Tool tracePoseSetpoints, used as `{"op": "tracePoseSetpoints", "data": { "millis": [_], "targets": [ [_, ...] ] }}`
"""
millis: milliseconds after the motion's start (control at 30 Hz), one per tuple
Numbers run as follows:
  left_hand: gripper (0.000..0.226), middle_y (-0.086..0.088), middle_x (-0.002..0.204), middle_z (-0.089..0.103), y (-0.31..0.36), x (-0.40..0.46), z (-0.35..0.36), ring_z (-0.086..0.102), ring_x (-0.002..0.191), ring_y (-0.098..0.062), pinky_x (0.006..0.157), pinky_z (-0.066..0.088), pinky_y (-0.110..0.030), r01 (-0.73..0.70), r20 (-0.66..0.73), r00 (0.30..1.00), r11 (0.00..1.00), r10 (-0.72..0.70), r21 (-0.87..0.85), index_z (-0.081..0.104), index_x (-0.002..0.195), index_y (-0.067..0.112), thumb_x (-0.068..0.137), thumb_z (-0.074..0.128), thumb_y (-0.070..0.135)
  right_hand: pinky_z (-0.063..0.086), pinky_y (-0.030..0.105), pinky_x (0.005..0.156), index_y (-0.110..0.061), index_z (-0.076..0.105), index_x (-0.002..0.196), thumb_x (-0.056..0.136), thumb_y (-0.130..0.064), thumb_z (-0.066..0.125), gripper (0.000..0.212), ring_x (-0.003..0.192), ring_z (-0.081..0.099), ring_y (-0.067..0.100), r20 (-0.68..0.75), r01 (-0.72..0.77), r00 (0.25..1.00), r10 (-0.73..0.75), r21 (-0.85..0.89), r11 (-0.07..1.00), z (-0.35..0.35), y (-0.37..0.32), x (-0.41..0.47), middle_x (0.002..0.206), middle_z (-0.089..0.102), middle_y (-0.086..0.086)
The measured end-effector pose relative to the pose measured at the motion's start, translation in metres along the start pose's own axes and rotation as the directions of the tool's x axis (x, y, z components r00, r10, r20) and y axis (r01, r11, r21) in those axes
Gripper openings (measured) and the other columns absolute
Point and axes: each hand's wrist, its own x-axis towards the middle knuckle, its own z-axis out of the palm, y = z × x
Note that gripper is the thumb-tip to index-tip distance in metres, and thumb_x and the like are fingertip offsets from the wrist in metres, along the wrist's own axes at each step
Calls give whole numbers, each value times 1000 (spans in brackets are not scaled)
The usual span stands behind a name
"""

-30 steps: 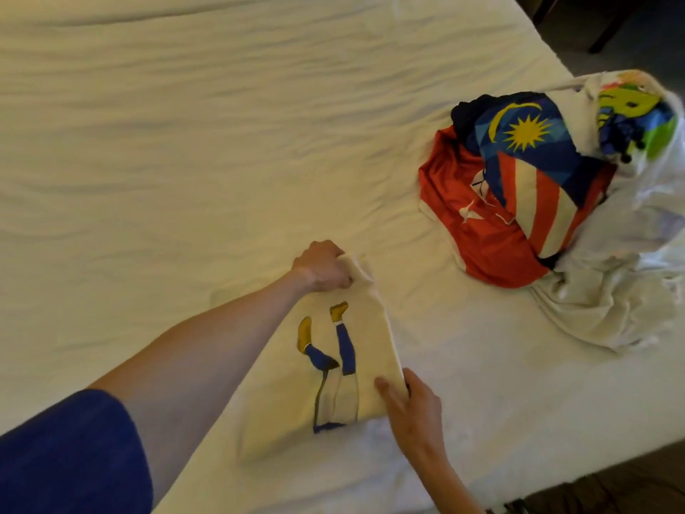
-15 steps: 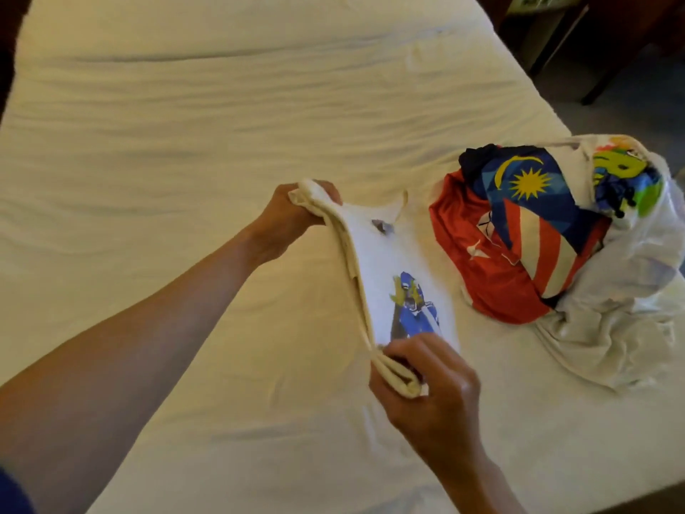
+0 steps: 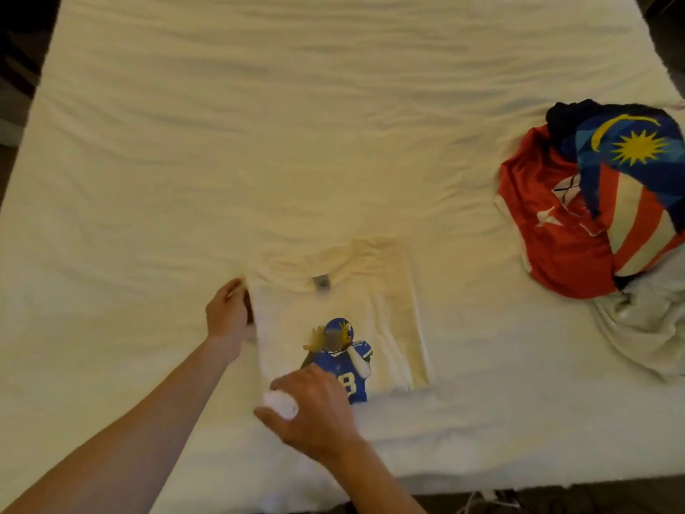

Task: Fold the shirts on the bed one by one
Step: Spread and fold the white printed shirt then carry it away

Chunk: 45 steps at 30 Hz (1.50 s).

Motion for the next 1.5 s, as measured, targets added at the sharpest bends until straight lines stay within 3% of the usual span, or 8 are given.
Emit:
{"op": "tracePoseSetpoints", "data": {
  "millis": [267,433,633,833,1000,1200,1333,1500],
  "targets": [
    [34,-3,67,55,-88,-101,-13,52,64,-24,55,34,-33,-178,5,981,877,196,446,55,78,11,97,58,39,45,47,95,-10,47,133,93,-49,59,58,121,49,35,-236,-780,589,773,86,620,-69,111,-13,130,53,13],
    [31,-2,61,51,-97,-110,-29,44,57,-21,56,36,-26,-315,-49,932,869,360,382,49,73,12,101,53,24,44,30,55,-21,55,80,103,-38,44,30,69,60,24,-242,-607,716,655,249,755,-64,126,-36,72,61,-2],
    [25,-15,120,58,-109,-109,-35,53,112,-34,91,42,-43,-340,-91,859,695,504,633,60,122,4,97,53,6,36,51,108,-15,44,140,99,-20,50,42,132,43,28,-450,-570,758,472,-105,815,-20,96,-42,144,45,8],
    [60,-1,167,6,-123,-90,-3,10,154,-22,121,5,-53,-764,633,578,71,515,641,18,158,18,103,21,42,10,52,119,-18,14,158,103,-44,28,63,153,9,19,138,185,982,-129,-573,798,-8,123,-5,166,2,-1],
    [69,-9,167,-3,-100,-26,-26,-2,154,-29,119,-3,-63,-296,76,858,369,508,881,11,159,14,100,16,49,-17,57,117,-18,-5,158,100,-53,18,72,153,-10,20,-249,-325,943,219,-558,763,-40,168,33,166,-11,1],
    [65,0,167,-11,-91,-27,12,-8,154,-20,121,-4,-57,-743,708,485,-186,514,643,3,160,23,103,15,51,-9,61,118,-21,-7,157,104,-47,21,65,153,-7,21,126,181,983,-131,-655,733,-34,148,67,164,-17,1],
    [69,-15,166,-3,-68,11,-19,3,153,-32,120,-3,-53,-372,193,828,260,526,891,-1,159,14,104,21,49,-12,52,119,-13,-9,156,105,-45,23,69,152,-9,27,-224,-418,908,354,-518,746,-78,182,78,164,-18,8],
    [48,-14,103,61,-66,-26,-19,60,93,-34,76,44,-39,-384,70,874,594,481,707,57,110,6,101,40,50,42,40,92,-11,48,135,101,-38,46,44,118,51,33,-406,-525,765,499,55,849,-62,150,38,131,54,10]
  ]
}}
